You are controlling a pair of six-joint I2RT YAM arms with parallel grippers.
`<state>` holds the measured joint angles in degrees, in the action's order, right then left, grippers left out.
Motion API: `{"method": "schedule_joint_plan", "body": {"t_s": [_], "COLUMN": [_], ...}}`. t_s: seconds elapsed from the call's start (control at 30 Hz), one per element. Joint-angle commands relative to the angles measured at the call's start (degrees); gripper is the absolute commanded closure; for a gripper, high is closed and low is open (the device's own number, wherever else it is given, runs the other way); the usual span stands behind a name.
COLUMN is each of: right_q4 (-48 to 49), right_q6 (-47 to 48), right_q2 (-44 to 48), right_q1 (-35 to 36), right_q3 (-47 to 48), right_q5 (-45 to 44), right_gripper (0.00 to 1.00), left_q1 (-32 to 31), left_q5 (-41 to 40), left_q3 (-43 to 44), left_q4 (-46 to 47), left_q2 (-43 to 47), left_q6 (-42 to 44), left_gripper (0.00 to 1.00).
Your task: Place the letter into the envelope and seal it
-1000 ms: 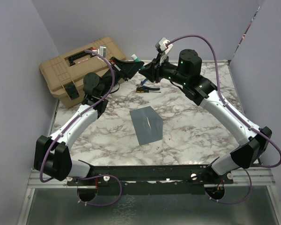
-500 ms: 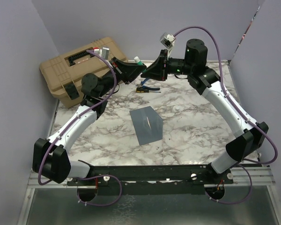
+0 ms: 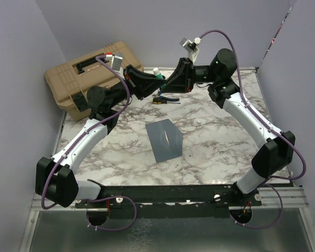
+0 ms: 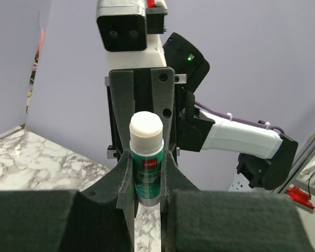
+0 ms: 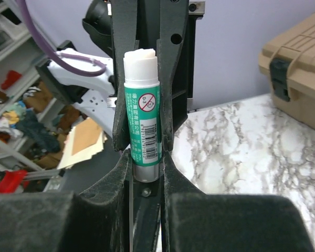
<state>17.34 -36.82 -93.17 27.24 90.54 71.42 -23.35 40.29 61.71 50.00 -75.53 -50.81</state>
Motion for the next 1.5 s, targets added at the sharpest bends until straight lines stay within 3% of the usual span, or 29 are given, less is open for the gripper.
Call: {"method": "schedule_joint_plan", "body": {"t_s": [0.0, 0.07, 0.1, 0.13, 0.2, 0.3, 0.37, 0.43, 0.6, 1.17, 1.37, 1.47], "right_q4": [12.65, 7.14, 2.83, -3.32, -14.72, -19.00, -17.92, -17.87, -17.88, -18.67, -19.23, -19.04], "right_q6": [-16.40, -12.76, -9.06, -4.02, 6.17, 14.70, 17.18, 18.88, 21.41, 18.86, 17.63, 15.65], "right_q2": [-1.27, -1.47, -1.02, -0.53, 1.29, 5.47, 8.04, 9.41, 11.47, 6.10, 4.74, 4.04], "right_q1": [1.41, 1.33, 1.32, 1.32, 1.36, 1.41, 1.40, 1.41, 1.49, 2.11, 2.06, 2.11], "right_q3": [-0.74, 0.56, 0.96, 1.71, 2.75, -0.75, -4.17, -5.77, -6.63, 2.97, 3.80, 4.53], "right_q5": [8.79, 6.36, 4.10, 1.26, -6.10, -15.35, -18.85, -21.61, -28.34, -28.43, -25.95, -22.44], "right_gripper": [0.99, 0.99, 0.94, 0.86, 0.57, 0.26, 0.16, 0.14, 0.17, 0.36, 0.67, 0.85], "left_q1": [0.21, 0.24, 0.24, 0.19, 0.24, 0.24, 0.21, 0.18, 0.13, 0.15, 0.13, 0.15], "left_q5": [-0.31, -1.06, -1.68, -2.68, -5.49, -10.81, -13.21, -13.19, -14.34, -11.89, -10.60, -8.82], "left_q3": [1.75, 1.68, 1.54, 1.23, 0.42, -1.32, -2.01, -1.64, -1.76, -1.43, -1.28, -2.16], "left_q4": [5.16, 5.54, 5.55, 5.55, 5.55, 5.30, 5.29, 5.37, 5.32, 5.36, 5.96, 11.11], "left_q2": [0.17, -0.04, -0.06, 0.01, 0.19, 0.17, -0.69, -1.96, -2.60, -2.70, -2.16, -1.39], "left_q6": [-1.22, -2.13, -2.55, -2.87, -4.27, -7.92, -11.42, -13.59, -15.72, -14.32, -12.68, -12.39], "left_gripper": [1.00, 1.00, 1.00, 1.00, 1.00, 1.00, 1.00, 1.00, 1.00, 1.00, 1.00, 1.00]}}
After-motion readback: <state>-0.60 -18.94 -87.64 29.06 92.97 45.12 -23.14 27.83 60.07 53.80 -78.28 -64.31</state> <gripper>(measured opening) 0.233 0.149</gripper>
